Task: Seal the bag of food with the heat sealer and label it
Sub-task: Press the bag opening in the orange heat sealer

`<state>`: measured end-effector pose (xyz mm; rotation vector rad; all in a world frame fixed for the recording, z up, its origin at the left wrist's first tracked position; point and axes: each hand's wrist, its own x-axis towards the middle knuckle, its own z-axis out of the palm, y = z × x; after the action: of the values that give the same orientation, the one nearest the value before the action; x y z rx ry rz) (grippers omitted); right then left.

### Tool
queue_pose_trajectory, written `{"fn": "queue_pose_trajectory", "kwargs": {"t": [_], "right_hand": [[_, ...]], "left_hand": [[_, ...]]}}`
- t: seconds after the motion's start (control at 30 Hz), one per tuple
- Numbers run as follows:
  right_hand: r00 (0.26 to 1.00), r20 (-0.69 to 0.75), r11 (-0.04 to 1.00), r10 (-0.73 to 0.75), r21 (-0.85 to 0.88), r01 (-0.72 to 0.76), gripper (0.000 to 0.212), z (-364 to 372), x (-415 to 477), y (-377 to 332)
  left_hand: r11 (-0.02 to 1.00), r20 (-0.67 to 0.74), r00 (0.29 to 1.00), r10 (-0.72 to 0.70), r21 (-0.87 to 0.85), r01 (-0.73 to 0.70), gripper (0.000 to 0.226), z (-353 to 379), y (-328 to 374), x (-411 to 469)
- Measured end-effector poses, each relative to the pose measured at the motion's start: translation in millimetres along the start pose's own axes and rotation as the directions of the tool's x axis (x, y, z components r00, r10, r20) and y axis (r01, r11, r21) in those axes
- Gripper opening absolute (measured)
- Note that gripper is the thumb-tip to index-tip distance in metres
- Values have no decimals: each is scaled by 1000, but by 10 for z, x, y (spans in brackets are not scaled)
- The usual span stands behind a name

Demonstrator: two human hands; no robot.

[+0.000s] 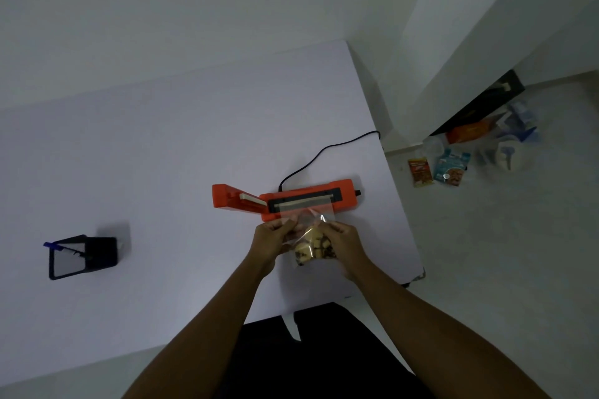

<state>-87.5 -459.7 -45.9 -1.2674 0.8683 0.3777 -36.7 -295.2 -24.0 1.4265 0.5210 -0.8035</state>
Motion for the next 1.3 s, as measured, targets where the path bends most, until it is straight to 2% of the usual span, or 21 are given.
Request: {"fn": "queue_pose_trajectory", "kwargs": {"t": [0.17,0.3,0.4,0.5,0.6,0.77,1.2,1.3], "right_hand": [[1000,-9,1000,11,-12,-11,23,30,14,-25],[999,-9,999,46,13,-46,30,40,24,-34],[998,-18,997,59,41,-58,29,38,35,-47],[997,-29,998,65,24,-65,35,44,53,-53],[997,-30,997,74,12,-74,37,49,49,-62],[996,-23,996,84,-8,-84,36,59,55,-64],[996,-9,996,88,-13,-88,23,21,49,-84],[996,-8,996,93,-18,-93,25,23,57,-88]], "left_hand": [[999,-49,999,-17,37,19,27,-51,-13,-26],[971,-128,991,-27,232,57,17,-234,23,-125],[916,-301,940,159,400,-27,18,-438,70,-227],[872,-377,858,348,467,-149,30,-570,149,-304],[806,-296,822,486,515,-291,30,-584,248,-333],[693,-106,783,613,547,-469,29,-530,311,-337],[500,87,721,688,663,-557,38,-435,336,-106],[494,83,723,685,677,-546,39,-343,341,-77]]}}
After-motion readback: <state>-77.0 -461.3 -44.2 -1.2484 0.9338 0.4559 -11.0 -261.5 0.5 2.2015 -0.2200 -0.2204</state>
